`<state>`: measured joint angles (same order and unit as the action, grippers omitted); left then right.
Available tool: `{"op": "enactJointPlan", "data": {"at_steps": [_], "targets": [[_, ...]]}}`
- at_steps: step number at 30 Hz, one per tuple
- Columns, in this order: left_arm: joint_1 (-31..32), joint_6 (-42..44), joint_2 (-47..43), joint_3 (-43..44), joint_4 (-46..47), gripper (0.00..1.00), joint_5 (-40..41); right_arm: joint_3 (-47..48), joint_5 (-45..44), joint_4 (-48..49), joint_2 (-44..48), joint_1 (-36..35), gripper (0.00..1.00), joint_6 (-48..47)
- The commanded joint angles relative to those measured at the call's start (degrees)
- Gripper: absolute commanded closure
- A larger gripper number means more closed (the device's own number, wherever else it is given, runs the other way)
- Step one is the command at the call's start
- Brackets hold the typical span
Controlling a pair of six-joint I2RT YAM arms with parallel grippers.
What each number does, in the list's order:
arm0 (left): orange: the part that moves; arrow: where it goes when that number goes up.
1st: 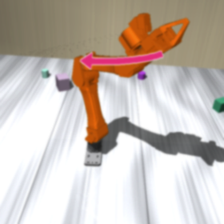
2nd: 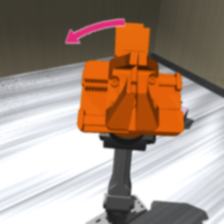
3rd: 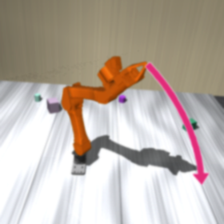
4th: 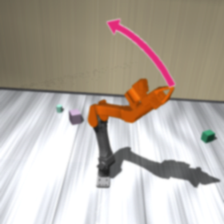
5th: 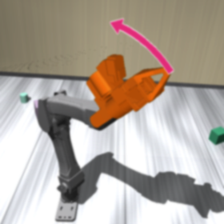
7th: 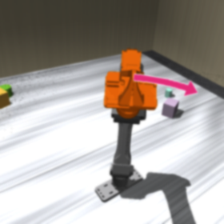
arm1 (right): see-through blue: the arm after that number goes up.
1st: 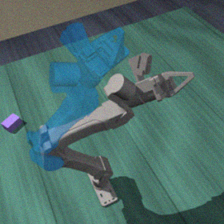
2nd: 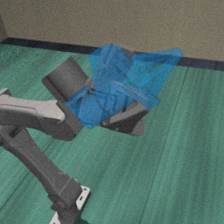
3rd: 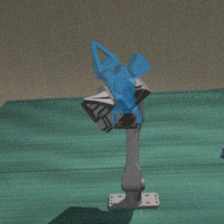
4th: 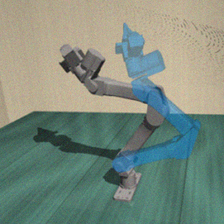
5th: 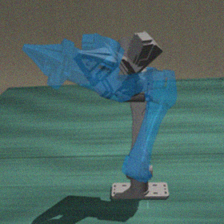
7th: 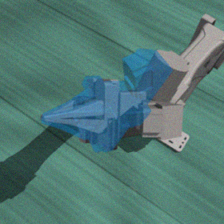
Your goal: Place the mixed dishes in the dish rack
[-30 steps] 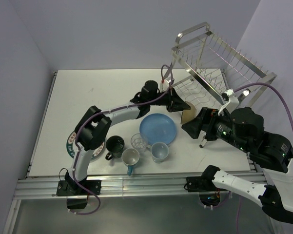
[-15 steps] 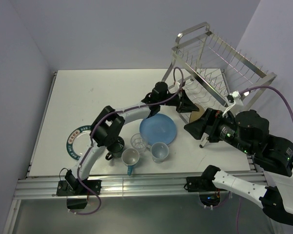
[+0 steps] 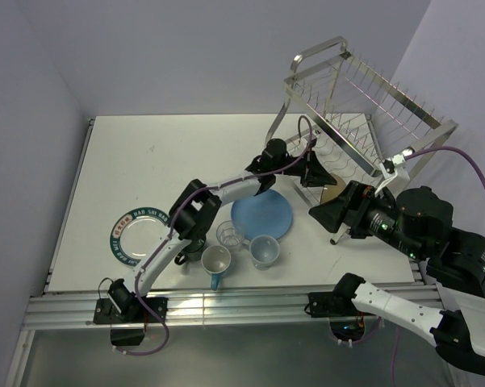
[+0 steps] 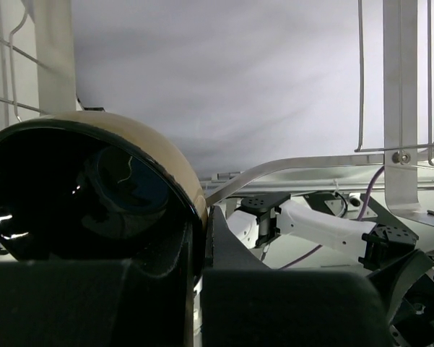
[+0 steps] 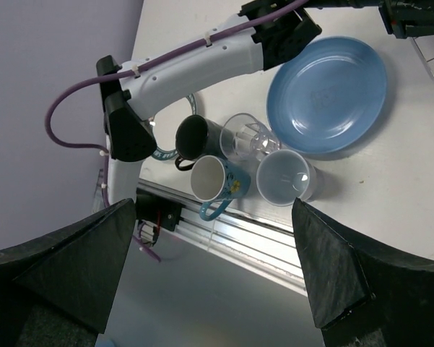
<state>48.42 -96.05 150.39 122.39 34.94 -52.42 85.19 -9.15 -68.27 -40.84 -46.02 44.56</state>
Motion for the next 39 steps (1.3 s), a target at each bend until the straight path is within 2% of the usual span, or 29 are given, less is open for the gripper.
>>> {"op": "enactJointPlan", "data": {"at_steps": [1,4,8,21,31,39], "targets": [[0.53,-3.70,1.22,5.75,8.12,1.00,-2.16,0.77,-1.31,-0.02,0.06,-0.47,0.04,0.71],[0.62,-6.51,2.80,7.16,10.84,1.00,-1.98,0.68,-1.31,0.07,-0.03,-0.47,0.04,0.45],[1.14,-10.03,6.58,13.38,14.54,1.00,-3.64,0.07,-0.79,0.33,-0.29,-0.39,0.04,0.36],[2.03,-10.21,8.52,15.51,12.35,1.00,-9.45,-1.25,-0.35,0.95,0.06,-0.39,0.04,0.09],[2.29,-11.26,11.06,17.70,9.89,1.00,-5.59,-1.60,-0.17,1.30,0.58,-0.47,0.04,0.71],[1.41,-13.55,13.18,18.68,12.16,1.00,-3.48,-3.36,0.09,2.09,1.29,-0.47,0.04,1.24]]}}
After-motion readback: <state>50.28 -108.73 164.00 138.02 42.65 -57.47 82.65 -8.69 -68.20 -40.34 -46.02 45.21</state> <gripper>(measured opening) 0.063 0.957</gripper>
